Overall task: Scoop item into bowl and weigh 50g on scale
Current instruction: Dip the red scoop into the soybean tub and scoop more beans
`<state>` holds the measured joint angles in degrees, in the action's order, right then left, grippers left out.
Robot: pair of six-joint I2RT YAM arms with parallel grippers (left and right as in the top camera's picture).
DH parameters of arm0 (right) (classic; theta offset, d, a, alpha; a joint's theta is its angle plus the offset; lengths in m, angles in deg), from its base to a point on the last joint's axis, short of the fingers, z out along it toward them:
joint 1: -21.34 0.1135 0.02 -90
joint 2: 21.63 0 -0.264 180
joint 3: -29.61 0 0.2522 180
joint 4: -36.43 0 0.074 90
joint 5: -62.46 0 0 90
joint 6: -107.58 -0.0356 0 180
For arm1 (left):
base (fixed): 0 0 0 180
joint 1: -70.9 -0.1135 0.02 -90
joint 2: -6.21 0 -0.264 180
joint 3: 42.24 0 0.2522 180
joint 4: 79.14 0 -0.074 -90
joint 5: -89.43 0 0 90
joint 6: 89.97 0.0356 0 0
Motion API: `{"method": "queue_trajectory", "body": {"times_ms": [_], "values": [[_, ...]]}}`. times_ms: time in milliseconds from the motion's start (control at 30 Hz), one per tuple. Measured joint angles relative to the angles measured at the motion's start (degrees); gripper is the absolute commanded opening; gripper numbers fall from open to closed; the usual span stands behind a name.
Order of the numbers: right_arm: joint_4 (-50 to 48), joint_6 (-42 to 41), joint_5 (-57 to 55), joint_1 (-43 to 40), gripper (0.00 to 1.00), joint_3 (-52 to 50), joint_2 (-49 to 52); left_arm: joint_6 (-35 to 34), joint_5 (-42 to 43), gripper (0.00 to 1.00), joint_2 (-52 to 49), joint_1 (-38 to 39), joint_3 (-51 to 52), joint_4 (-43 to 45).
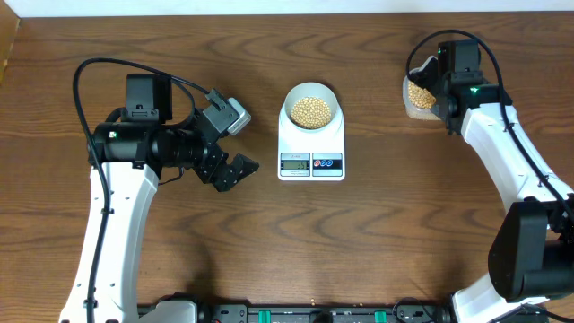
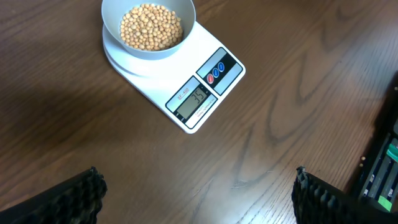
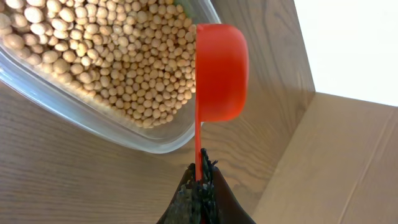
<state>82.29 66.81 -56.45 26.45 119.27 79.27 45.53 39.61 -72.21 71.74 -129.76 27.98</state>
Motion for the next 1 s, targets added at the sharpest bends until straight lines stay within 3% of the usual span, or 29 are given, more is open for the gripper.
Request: {"method": "queue_trajectory", "body": {"times_ms": [667, 1000], "values": [[-1.14, 1.42, -0.66, 0.02, 0.01, 0.0, 4.2, 0.0, 0.02, 0.98, -0.02, 0.02, 0.0, 0.0], [4.09, -1.53, 1.09, 1.16, 0.01, 0.0, 5.14, 0.0, 0.0, 0.98, 0.0, 0.02, 0.0, 0.0]]}}
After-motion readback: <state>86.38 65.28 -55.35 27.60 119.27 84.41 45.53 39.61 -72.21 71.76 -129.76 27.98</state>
